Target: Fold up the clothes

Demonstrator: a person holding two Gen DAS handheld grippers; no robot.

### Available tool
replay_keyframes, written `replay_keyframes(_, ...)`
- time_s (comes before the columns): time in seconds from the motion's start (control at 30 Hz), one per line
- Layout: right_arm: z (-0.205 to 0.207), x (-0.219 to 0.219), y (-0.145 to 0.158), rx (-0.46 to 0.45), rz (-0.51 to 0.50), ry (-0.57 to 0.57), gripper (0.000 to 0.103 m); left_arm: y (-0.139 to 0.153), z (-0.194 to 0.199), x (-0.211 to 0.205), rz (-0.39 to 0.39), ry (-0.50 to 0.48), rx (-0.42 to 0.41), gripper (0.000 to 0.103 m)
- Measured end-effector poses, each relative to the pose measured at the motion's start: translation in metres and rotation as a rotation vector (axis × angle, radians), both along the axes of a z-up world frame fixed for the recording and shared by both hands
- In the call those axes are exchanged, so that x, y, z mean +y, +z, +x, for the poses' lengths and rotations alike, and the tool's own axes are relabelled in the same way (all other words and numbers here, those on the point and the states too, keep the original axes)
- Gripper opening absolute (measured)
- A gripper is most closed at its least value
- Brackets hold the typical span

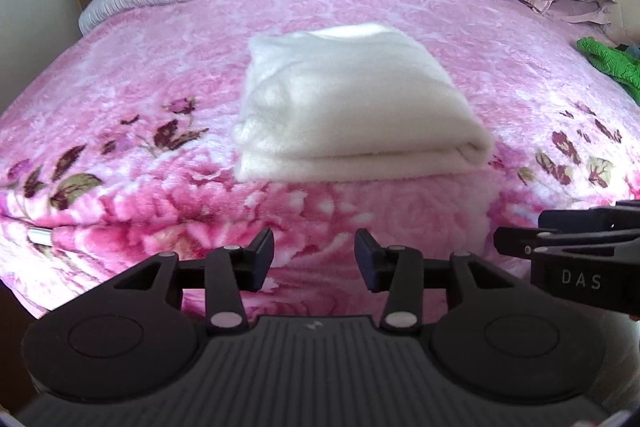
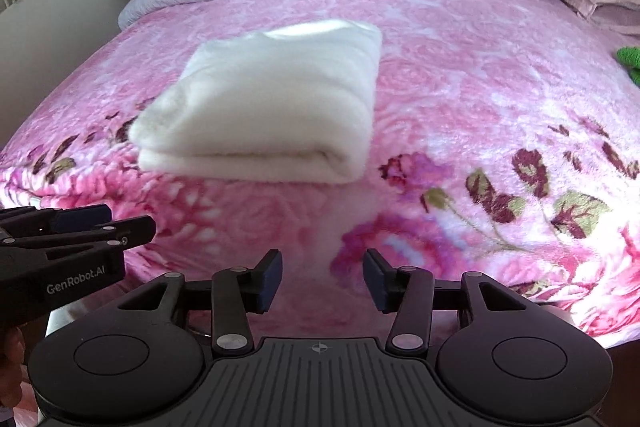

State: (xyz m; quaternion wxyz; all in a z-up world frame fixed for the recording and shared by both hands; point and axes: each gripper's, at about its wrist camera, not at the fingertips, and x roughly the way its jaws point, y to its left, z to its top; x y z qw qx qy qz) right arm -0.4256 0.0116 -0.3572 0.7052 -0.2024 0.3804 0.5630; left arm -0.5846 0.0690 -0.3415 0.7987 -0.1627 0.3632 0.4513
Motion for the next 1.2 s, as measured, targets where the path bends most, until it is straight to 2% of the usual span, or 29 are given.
replay_keyframes(0.43, -0.026, -0.041, 0.025, -0.078, 0.055, -0.01, 0.05, 0.019, -0.01, -0.044, 0.053, -0.065, -0.037, 0.045)
replay_keyframes(0.73, -0.033, -0.057, 0.031, -0.106, 0.097, 0.002, 0.051, 0.023, -0.016, -0.054, 0.061, -0.056, -0.048, 0.052)
replay_keyframes(1.0, -0.024, -0.049, 0.024, -0.092, 0.086, -0.006, 0.052, 0.016, -0.012, -0.044, 0.022, -0.037, -0.043, 0.052)
replay_keyframes(1.2, -0.014, -0.032, 0.008, -0.067, 0.041, 0.015, 0.053, -0.002, -0.016, -0.017, -0.048, 0.023, -0.046, 0.053)
